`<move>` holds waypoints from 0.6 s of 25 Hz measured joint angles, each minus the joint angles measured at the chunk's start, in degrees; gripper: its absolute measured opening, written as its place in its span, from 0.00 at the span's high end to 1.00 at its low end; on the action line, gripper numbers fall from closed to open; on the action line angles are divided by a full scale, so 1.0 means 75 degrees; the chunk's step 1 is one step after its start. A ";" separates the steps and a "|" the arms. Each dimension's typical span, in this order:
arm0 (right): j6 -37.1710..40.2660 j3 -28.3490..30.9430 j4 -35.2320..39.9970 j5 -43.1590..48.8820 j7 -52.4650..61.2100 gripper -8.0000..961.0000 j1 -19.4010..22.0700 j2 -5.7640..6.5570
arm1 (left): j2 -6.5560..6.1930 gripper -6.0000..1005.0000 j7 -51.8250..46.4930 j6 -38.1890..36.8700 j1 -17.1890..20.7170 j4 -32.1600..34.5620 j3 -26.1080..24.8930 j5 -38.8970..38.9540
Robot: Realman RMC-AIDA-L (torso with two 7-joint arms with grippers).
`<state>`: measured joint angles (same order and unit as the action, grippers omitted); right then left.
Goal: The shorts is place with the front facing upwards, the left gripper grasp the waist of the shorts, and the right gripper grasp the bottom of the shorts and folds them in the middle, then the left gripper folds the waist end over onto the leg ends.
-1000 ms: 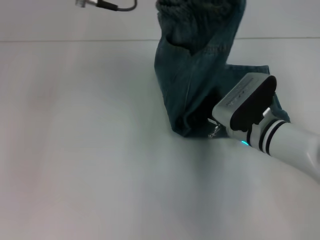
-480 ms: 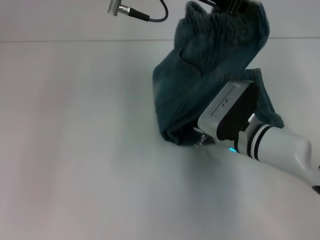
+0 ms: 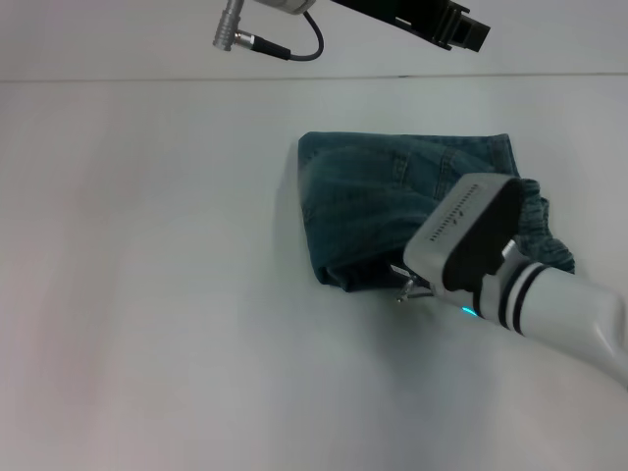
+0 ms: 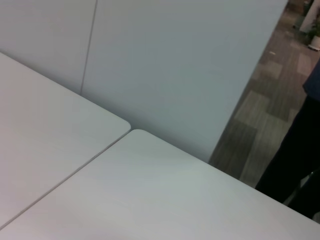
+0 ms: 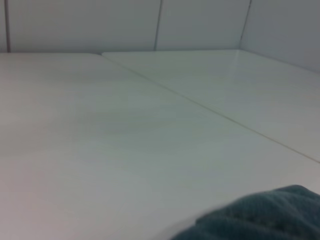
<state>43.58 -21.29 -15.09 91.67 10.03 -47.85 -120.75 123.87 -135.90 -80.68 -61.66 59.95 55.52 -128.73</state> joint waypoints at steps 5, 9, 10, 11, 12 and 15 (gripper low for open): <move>0.0236 -0.0002 0.0080 0.0071 0.0245 0.99 0.0432 0.0051 | 0.0011 0.96 0.0009 0.0249 0.0072 -0.0013 0.0291 -0.0011; 0.0418 -0.0106 0.0109 0.0130 0.0354 0.99 0.0602 0.0070 | 0.0010 0.96 0.0057 0.0433 0.0153 -0.0065 0.0549 -0.0026; 0.0490 -0.0127 0.0113 0.0197 0.0404 0.99 0.0641 0.0079 | 0.0011 0.96 0.0118 0.0463 0.0199 -0.0064 0.0602 -0.0021; 0.0568 -0.0144 0.0118 0.0273 0.0463 0.99 0.0681 0.0091 | 0.0013 0.96 0.0158 0.0475 0.0245 -0.0050 0.0636 -0.0009; 0.0720 -0.0159 0.0153 0.0425 0.0641 0.99 0.0751 0.0112 | 0.0016 0.96 0.0217 0.0489 0.0336 -0.0022 0.0679 0.0007; 0.1246 -0.0221 0.0476 0.0909 0.1340 0.99 0.1001 0.0144 | 0.0018 0.96 0.0308 0.0516 0.0590 0.0111 0.0697 0.0031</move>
<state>52.93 -22.95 -11.52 98.48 20.08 -40.34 -119.67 124.01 -133.59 -76.81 -57.24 60.78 60.75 -128.49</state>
